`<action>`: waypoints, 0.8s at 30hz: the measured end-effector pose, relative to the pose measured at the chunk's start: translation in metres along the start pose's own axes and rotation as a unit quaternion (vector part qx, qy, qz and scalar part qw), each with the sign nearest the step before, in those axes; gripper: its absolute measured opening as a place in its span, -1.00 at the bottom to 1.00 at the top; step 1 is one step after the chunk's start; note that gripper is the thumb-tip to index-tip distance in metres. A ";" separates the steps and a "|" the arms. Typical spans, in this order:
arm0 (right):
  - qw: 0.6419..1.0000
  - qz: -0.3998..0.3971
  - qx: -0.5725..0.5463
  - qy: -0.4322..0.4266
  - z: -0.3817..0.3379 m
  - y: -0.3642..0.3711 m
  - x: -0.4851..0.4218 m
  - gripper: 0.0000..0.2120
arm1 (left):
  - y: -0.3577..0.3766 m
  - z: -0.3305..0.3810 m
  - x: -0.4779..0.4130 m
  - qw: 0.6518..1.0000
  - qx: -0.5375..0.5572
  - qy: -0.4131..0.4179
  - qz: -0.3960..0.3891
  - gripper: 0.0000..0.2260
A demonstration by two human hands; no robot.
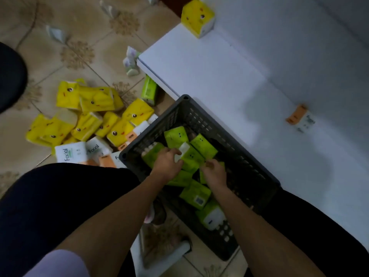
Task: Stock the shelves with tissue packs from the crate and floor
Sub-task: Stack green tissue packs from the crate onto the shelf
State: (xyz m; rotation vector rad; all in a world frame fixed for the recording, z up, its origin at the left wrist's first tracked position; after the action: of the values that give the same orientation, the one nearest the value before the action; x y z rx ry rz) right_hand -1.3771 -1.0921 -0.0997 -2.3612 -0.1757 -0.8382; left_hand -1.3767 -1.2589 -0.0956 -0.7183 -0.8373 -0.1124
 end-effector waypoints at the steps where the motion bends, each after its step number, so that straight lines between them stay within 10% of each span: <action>1: 1.000 -0.016 0.024 -0.001 0.007 0.006 -0.007 -0.64 | 0.007 -0.002 -0.008 1.000 0.008 -0.013 -0.013 -0.69; 9: 0.941 -0.158 0.257 -0.154 0.011 0.045 -0.073 -0.63 | 0.041 -0.040 -0.048 0.993 0.053 -0.101 -0.041 -0.54; 15: 0.781 -0.263 0.471 -0.314 -0.011 0.088 -0.103 -0.44 | 0.047 -0.053 -0.060 0.989 0.084 -0.114 -0.046 -0.50; 19: 0.733 -0.333 0.530 -0.267 0.002 0.101 -0.114 -0.24 | 0.051 -0.058 -0.059 0.984 0.116 -0.127 -0.052 -0.54; 24: 0.673 -0.198 0.618 -0.355 -0.013 0.095 -0.110 -0.35 | 0.058 -0.058 -0.059 0.981 0.121 -0.133 -0.066 -0.57</action>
State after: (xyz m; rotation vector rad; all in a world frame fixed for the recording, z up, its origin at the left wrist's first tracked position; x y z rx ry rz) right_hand -1.4412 -1.1669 -0.2075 -1.1466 -1.1872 0.1893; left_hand -1.3582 -1.2617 -0.1948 -0.4531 -1.1344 -0.0318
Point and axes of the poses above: each hand's wrist, its own x-axis away from the middle knuckle, its own y-axis out of the palm, z = x × y, the point moved 5 cm from there along -x, towards the middle knuckle, and after that the axes turned 12 degrees about -y, right-handed, at the moved point
